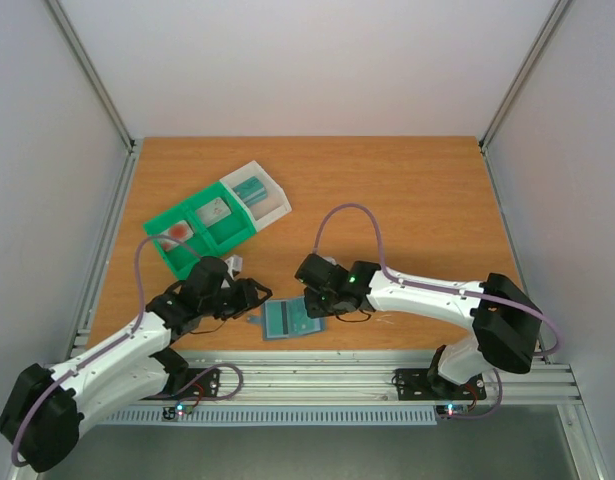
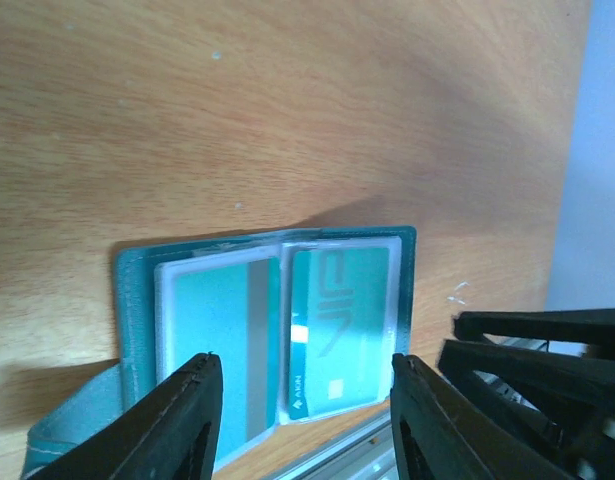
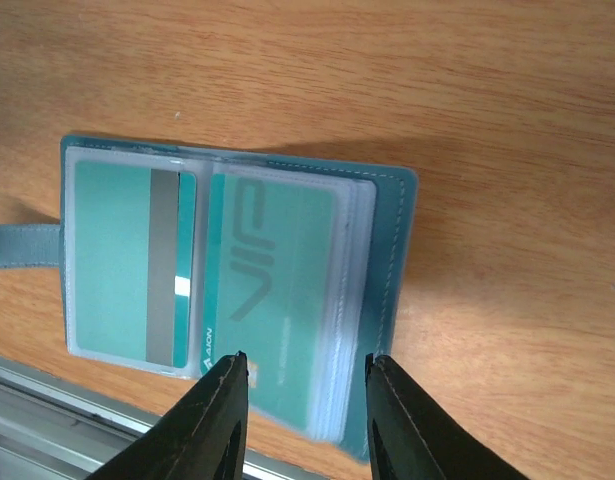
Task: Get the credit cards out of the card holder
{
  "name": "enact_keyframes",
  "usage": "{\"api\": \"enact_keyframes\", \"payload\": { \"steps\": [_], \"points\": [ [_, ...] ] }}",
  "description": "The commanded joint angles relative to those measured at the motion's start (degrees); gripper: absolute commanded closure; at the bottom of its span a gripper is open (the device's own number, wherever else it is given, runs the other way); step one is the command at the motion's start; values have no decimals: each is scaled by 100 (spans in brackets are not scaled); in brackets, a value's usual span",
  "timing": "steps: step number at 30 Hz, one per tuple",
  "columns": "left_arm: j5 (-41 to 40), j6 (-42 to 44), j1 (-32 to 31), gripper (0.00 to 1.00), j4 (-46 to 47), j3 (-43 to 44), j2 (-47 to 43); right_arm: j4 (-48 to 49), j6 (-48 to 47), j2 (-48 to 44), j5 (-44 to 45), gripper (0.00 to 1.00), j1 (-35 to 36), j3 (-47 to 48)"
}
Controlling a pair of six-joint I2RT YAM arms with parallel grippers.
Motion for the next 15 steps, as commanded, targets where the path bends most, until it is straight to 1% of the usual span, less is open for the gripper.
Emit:
{"api": "enact_keyframes", "payload": {
  "steps": [1, 5, 9, 10, 13, 15],
  "points": [
    [143, -42, -54, 52, 73, 213, 56, 492, -46, 128, -324, 67, -257, -246],
    [231, -113, -111, 54, 473, 98, 297, 777, -73, 261, -751, 71, -385, -380],
    [383, -242, -210, 58, 1115, -69, 706, 796, -103, 363, -812, 76, -406, -419],
    [406, -268, -229, 60, 1264, -101, 804, 815, -108, 372, -802, 77, -408, -448],
    [418, -318, -324, 70, 1696, -151, 1098, 827, -104, 472, -715, 81, -406, -520],
    [437, -341, -362, 72, 1891, -178, 1277, 808, -87, 527, -665, 84, -406, -576]
  ]
}}
